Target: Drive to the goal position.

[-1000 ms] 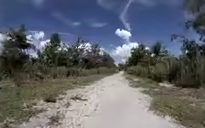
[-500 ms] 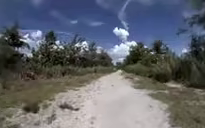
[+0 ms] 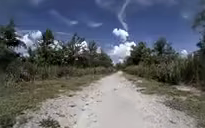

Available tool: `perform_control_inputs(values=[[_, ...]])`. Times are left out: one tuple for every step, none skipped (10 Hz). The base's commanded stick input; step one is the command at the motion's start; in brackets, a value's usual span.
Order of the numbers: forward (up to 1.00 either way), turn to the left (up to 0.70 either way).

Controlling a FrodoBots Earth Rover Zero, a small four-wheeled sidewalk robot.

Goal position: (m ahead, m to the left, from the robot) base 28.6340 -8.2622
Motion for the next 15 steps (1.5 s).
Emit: perform_control_inputs(values=[[0.85, 0.00], [0.85, 0.00], [0.85, 0.00], [0.85, 0.00], [0.85, 0.00], [0.85, 0.00], [0.85, 0.00], [0.85, 0.00], [0.85, 0.00], [0.85, 0.00], [0.85, 0.00], [0.85, 0.00], [0.85, 0.00], [0.85, 0.00], [0.85, 0.00]])
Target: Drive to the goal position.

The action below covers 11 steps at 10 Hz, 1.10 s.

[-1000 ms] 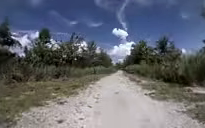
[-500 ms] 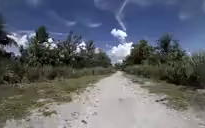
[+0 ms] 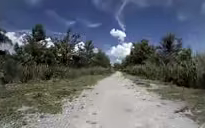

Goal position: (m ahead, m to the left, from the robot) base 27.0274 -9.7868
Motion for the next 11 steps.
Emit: perform_control_inputs(values=[[0.85, 0.00], [0.85, 0.00], [0.85, 0.00], [0.85, 0.00], [0.85, 0.00], [0.85, 0.00], [0.85, 0.00], [0.85, 0.00], [0.85, 0.00], [0.85, 0.00], [0.85, 0.00]])
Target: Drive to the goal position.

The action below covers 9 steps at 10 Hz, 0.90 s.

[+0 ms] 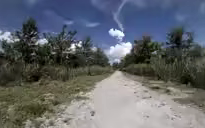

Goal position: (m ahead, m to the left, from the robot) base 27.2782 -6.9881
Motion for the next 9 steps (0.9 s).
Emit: perform_control_inputs(values=[[0.85, 0.00], [0.85, 0.00], [0.85, 0.00], [0.85, 0.00], [0.85, -0.17], [0.85, -0.34], [0.85, -0.29], [0.85, 0.00], [0.85, 0.00]])
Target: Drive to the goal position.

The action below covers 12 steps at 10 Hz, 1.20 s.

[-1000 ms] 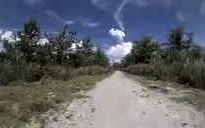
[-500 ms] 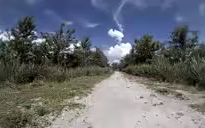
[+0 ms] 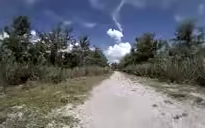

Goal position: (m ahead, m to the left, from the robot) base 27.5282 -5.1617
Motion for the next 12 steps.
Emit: perform_control_inputs(values=[[0.85, 0.00], [0.85, 0.00], [0.85, 0.00], [0.85, 0.00], [0.85, 0.00], [0.85, 0.00], [0.85, 0.00], [0.85, 0.00], [0.85, 0.00], [0.85, 0.00], [0.85, 0.00], [0.85, -0.09]])
